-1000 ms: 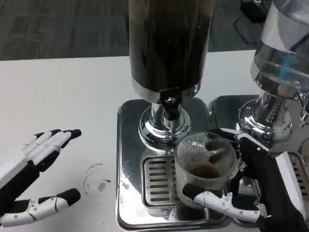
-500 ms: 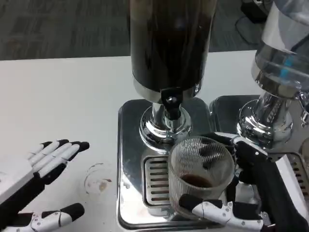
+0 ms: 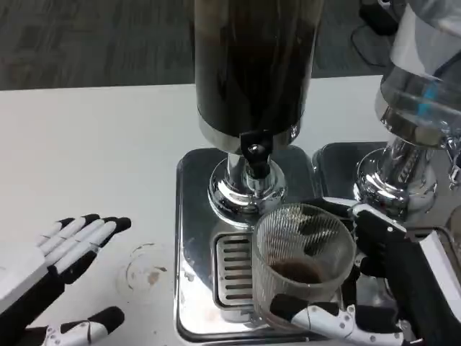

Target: Grasp the cup under the faucet to collect the drink, then remove the cup.

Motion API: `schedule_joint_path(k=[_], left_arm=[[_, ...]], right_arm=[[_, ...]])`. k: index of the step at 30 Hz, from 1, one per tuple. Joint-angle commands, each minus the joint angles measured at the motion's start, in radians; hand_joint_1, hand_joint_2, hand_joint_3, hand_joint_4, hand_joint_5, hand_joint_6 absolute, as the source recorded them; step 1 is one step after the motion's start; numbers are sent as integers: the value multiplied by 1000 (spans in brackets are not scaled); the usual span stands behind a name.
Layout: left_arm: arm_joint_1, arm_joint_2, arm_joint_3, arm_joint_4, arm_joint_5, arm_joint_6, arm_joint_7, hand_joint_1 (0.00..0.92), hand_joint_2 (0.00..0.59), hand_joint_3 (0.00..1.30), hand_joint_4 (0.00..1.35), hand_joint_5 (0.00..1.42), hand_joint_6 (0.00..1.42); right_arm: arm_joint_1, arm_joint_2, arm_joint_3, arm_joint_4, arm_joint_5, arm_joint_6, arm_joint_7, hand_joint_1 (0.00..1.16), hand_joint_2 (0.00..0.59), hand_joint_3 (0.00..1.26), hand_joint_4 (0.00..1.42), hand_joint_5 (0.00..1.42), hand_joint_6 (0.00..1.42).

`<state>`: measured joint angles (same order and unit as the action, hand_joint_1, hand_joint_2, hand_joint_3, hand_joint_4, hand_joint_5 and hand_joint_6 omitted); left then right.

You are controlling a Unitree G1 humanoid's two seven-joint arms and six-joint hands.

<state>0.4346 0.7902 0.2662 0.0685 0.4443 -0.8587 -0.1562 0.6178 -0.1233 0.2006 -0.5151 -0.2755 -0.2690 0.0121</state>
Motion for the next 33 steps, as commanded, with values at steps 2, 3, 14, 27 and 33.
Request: schedule_joint_path(k=[2,3,14,27,33], left_arm=[[11,-11,6,-24,18,19,7,0,261,0,0,0,0],[12,-14,5,-34,19,25,5,0,261,0,0,0,0],[30,-46,-6,-106,29,84,4,0,264,0,0,0,0],[13,-63,-15,-119,52,97,11,0,269,0,0,0,0],[13,-66,-18,-117,52,97,11,0,272,0,0,0,0]], right_arm=[[13,5,-7,-38,43,-4,6,1010,127,554,636,872,1224],[16,3,-12,-36,55,-7,9,1010,127,554,636,872,1225],[13,-12,-66,-49,87,-15,31,1007,127,560,641,881,1228],[7,-10,-85,-46,92,-21,37,1006,127,560,653,882,1229],[12,-7,-86,-46,96,-21,40,1006,127,560,653,882,1229]])
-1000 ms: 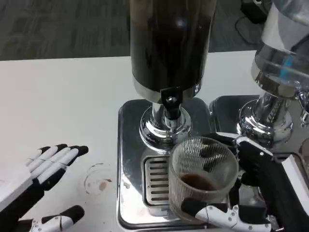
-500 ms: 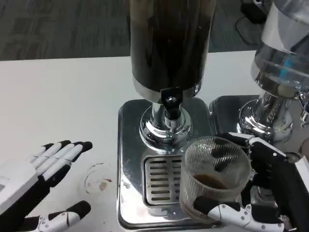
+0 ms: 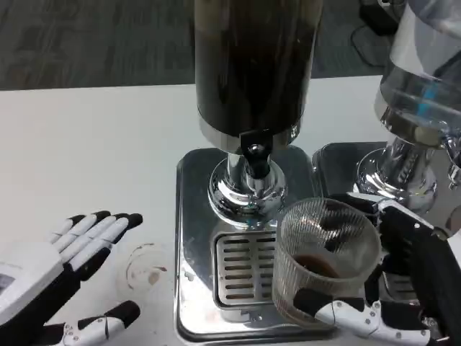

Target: Grasp the cup under the faucet to collect the drink, then remove the cup.

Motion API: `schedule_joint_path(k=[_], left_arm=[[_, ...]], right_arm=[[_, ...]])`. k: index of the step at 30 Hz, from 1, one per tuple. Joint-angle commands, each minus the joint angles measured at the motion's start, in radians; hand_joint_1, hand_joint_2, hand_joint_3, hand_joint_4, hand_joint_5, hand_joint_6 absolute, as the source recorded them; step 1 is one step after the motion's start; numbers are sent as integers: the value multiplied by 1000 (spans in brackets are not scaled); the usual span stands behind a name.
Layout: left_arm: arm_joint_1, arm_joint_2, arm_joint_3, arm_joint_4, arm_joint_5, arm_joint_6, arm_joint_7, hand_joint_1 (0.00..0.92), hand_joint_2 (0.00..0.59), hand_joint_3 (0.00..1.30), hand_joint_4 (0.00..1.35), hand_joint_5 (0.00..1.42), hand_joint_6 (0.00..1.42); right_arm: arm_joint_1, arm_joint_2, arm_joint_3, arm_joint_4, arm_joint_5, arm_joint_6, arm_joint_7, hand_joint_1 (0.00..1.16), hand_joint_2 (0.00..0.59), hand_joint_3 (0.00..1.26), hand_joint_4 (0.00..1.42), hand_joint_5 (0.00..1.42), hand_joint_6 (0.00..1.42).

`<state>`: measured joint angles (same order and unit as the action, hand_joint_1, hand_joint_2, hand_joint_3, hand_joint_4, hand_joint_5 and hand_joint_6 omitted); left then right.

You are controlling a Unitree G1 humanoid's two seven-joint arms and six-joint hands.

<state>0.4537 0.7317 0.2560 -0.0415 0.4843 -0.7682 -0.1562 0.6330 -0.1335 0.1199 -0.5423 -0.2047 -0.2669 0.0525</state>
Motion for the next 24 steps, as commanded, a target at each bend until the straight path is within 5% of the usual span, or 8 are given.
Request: schedule_joint_path(k=[1,24], left_arm=[[-6,-8,-8,-8,12,7,10,0,273,0,0,0,0],[19,-14,2,-33,6,23,10,0,274,0,0,0,0]], right_arm=[[-3,2,-6,-20,23,-22,1,1006,127,560,653,882,1229],[16,15,-10,-30,22,-24,-5,993,133,560,653,893,1212]])
